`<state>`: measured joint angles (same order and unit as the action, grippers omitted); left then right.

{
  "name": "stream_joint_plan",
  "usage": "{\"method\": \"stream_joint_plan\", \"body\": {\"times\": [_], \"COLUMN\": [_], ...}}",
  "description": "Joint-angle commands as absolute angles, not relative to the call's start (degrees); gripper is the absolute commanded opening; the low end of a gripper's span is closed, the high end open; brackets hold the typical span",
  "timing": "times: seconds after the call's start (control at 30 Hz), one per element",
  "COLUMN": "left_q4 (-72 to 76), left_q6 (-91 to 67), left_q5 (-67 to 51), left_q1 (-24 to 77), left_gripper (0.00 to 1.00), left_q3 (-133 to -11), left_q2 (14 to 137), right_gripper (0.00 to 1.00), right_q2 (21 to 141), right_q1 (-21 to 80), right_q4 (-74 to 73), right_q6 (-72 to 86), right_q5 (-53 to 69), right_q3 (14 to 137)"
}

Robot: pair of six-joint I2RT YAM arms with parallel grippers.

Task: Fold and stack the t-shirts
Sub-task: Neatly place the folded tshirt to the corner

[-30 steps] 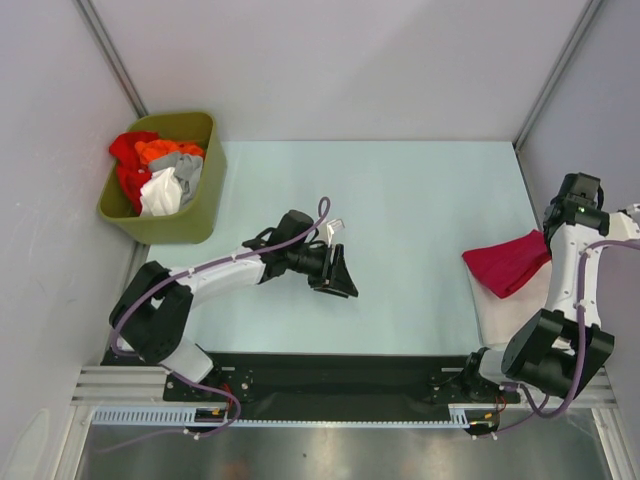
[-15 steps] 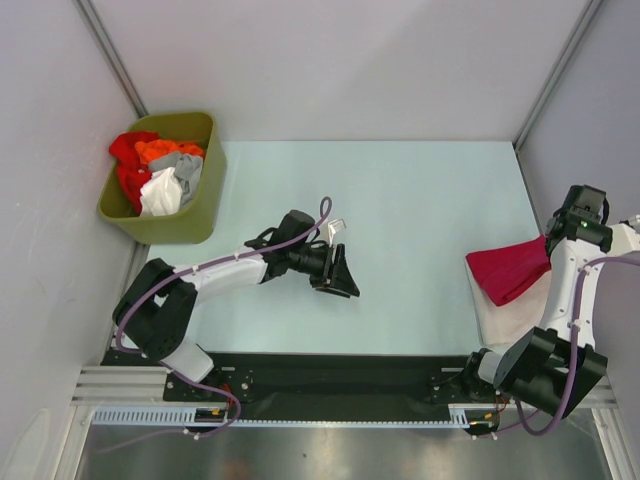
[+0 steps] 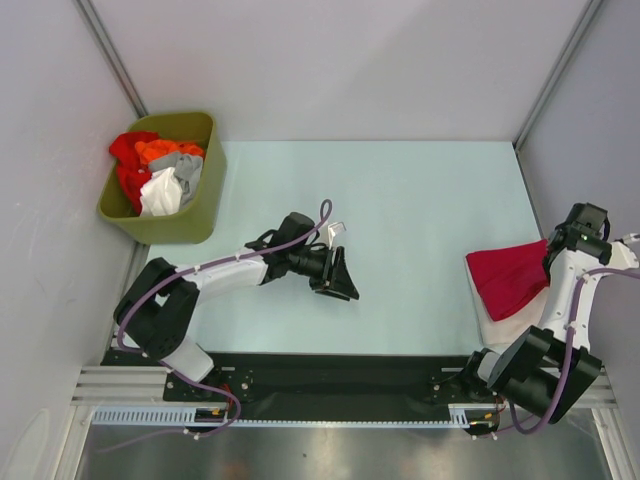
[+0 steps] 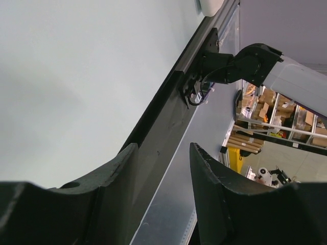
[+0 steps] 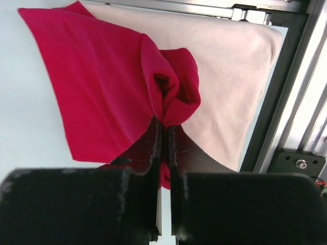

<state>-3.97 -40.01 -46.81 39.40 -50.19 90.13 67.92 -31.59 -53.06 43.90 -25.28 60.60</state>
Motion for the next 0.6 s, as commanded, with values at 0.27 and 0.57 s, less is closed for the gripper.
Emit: {"method": "stream_joint_plan", "body": {"times": [0.27, 0.57], "left_q4": [-1.2, -1.1], "left_q6": [-39.8, -39.1], "left_q5": [-49.4, -50.0], "left_q1": [39.0, 38.9], "left_gripper": [0.5, 0.5], "left_q3": [-49.7, -48.8], "left_q2": [91.1, 91.7], "right_gripper": [0.0, 0.33], "right_q2": [65.1, 65.1], "right_q1": [-37.1, -37.3], "right_q4": [-51.0, -49.7], "right_q6": [36.7, 34.2], "right_q5": [-24.2, -30.7], "right_q3": [55.2, 51.5]}}
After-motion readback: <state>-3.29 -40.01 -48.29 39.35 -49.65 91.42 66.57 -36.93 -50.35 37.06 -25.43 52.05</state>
